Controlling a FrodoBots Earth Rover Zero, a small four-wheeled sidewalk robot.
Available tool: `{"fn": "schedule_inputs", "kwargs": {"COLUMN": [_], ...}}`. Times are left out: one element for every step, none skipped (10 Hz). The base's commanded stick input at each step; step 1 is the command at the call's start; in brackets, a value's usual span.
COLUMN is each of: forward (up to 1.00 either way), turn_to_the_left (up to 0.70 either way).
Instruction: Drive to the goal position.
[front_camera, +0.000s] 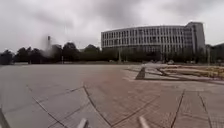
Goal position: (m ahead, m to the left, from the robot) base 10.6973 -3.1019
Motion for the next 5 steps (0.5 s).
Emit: {"fn": "schedule_inputs", "kwargs": {"forward": [0.85, 0.85, 0.85, 0.85, 0.85], "turn_to_the_left": [0.00, 0.00, -0.01, -0.05, 0.00]}}
